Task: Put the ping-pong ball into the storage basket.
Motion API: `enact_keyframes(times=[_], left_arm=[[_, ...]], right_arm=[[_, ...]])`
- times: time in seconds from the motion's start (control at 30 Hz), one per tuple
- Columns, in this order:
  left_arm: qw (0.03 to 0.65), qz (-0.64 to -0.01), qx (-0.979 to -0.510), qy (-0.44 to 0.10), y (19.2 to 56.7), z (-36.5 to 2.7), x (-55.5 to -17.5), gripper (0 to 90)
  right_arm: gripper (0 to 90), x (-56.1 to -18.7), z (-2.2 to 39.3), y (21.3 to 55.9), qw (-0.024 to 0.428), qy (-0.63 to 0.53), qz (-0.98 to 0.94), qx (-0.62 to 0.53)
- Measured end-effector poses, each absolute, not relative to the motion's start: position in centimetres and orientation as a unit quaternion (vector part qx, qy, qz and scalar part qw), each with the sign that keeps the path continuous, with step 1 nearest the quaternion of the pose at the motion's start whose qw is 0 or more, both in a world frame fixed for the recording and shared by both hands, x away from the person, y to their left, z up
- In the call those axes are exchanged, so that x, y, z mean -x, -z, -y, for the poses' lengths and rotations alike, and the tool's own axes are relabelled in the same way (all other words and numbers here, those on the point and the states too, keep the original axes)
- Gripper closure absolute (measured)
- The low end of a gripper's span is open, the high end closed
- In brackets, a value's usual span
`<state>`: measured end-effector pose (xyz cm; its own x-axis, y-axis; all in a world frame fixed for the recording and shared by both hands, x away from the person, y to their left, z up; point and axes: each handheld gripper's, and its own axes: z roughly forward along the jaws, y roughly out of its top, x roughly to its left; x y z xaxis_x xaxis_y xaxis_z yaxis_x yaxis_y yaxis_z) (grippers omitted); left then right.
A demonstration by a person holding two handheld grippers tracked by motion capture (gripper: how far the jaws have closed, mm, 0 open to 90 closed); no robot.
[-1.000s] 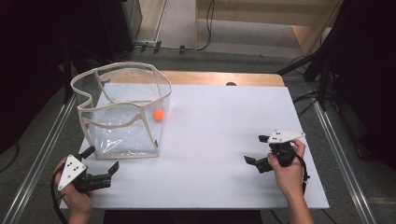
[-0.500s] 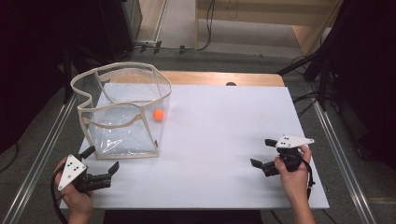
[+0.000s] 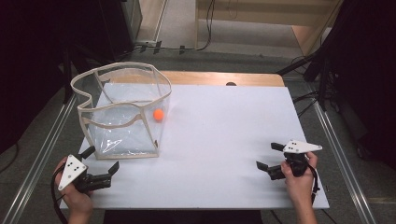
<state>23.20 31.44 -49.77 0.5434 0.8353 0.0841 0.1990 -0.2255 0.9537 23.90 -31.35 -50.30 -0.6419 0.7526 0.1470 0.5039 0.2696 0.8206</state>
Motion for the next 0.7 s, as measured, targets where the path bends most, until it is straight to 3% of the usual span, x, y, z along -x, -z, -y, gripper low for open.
enact_keyframes(times=[0.7], left_arm=[[0.509,-0.362,-0.715,-0.313,49.7,-31.6,-23.2,0.0]], right_arm=[[0.0,-22.0,34.5,51.3,0.179,-0.513,-0.735,-0.407]])
